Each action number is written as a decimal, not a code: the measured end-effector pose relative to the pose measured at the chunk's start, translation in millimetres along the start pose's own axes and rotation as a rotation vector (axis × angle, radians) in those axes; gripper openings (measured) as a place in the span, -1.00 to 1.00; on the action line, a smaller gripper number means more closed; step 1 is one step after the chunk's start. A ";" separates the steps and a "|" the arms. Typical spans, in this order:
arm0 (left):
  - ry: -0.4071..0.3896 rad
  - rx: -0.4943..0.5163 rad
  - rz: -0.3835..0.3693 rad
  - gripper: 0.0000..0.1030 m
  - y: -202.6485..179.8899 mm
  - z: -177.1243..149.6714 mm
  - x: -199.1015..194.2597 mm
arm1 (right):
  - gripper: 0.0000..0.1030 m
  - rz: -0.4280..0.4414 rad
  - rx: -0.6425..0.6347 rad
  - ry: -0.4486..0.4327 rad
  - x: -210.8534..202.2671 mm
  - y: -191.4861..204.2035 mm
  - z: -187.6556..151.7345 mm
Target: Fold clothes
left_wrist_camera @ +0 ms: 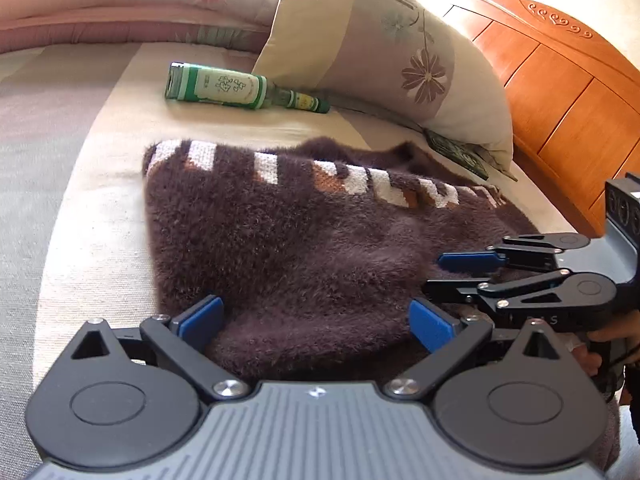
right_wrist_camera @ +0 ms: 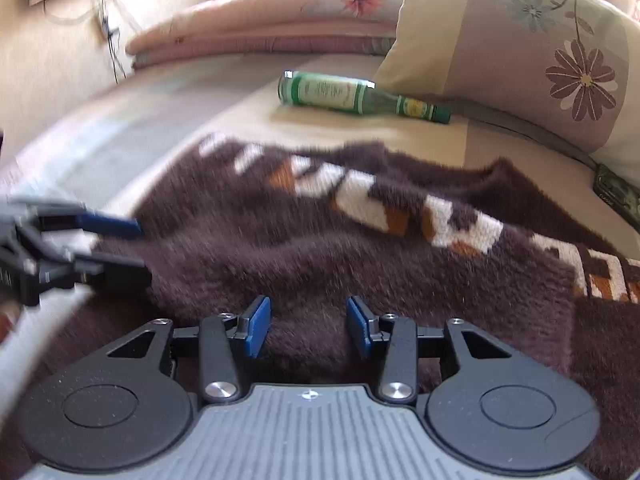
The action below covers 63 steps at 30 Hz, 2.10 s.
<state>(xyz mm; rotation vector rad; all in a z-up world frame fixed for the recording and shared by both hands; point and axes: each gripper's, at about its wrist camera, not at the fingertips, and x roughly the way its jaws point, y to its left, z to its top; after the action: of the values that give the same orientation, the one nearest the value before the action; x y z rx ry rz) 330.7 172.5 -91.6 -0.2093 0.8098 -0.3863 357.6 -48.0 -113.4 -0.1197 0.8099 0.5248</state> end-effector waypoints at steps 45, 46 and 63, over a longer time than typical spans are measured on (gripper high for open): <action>-0.106 -0.101 -0.048 0.94 9.0 25.9 -52.8 | 0.84 -0.123 -0.049 -0.126 -5.7 21.3 49.7; -0.087 -0.074 -0.055 0.94 -0.3 23.8 -43.3 | 0.84 -0.146 -0.037 -0.122 -9.2 13.2 41.6; -0.024 -0.249 -0.145 0.94 36.7 6.9 -6.8 | 1.00 0.321 0.410 -0.147 -19.8 -59.0 29.9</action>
<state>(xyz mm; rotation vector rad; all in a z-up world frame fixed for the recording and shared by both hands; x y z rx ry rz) 340.9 209.0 -94.4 -0.5059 0.8208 -0.4176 394.9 -98.1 -84.2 0.4287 0.7812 0.6497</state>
